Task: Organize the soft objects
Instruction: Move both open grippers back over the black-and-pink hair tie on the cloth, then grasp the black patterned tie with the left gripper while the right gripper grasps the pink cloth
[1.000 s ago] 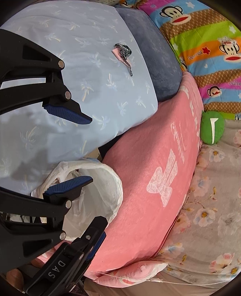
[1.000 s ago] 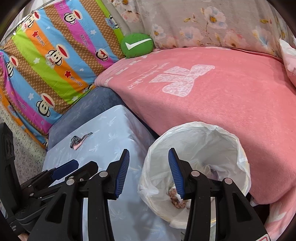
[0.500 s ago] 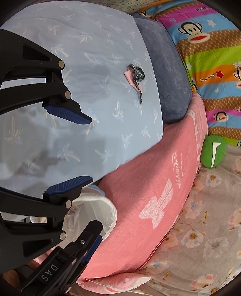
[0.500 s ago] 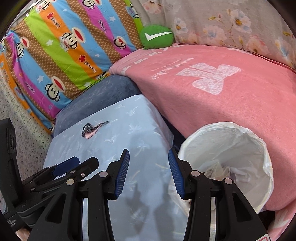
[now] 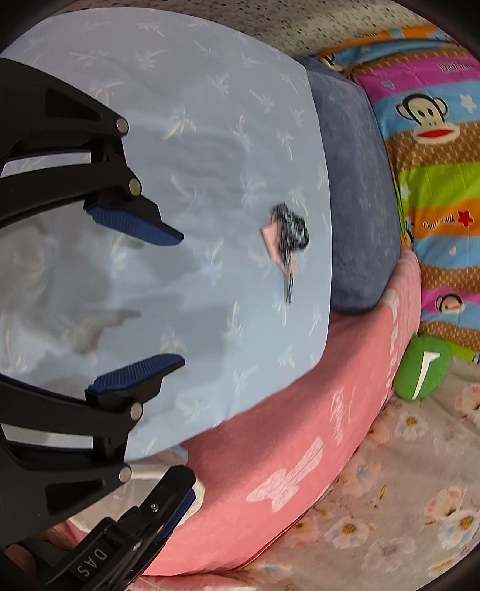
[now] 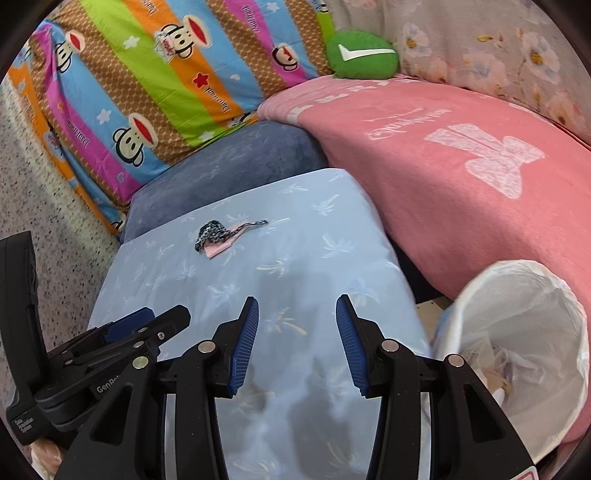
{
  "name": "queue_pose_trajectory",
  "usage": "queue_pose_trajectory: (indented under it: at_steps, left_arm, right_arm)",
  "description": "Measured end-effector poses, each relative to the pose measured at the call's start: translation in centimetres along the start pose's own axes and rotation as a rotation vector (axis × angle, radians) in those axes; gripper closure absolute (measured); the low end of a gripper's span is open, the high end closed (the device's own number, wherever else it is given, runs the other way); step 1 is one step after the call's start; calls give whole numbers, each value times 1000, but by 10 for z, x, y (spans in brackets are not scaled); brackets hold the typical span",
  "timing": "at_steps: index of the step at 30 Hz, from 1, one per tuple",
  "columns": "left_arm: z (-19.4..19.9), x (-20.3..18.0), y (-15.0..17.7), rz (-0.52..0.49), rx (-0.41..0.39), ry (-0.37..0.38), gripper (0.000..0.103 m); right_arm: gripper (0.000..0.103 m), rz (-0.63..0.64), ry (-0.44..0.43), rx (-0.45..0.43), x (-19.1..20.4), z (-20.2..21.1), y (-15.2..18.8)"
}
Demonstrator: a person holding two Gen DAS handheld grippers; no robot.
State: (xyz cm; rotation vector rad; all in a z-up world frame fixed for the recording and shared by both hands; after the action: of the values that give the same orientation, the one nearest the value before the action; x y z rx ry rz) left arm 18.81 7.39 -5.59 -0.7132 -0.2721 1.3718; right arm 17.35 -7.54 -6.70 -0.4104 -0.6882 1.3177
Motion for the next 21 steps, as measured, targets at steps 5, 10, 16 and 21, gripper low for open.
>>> queue_pose_trajectory:
  at_steps: [5,10,16,21]
  left_arm:
    - [-11,39,-13,52,-2,-50,38]
    - [-29,70,-31,96,5,-72,38]
    - [-59,85,-62,107,6,-41,38]
    - [-93,88,-83,117,32,7,38]
  right_arm:
    - [59,22,-28,31,25,-36,-10]
    - [59,40,-48,69,47,-80,-21]
    - [59,45,-59,98,63,-134,-38]
    - [59,60,-55,112,70,-169,-48]
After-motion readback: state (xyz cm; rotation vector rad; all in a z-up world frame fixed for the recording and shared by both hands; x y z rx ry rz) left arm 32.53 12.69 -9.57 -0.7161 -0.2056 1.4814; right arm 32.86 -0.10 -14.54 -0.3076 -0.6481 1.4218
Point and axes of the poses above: each gripper's, at about its wrist camera, not at the fingertips, and z roughly against the way its jaws point, x to its left, y to its underside, the point moved 4 cm from there along -z, roughly the way its jaws point, and after that the axes turned 2 degrees about y, right-handed, at the moved point
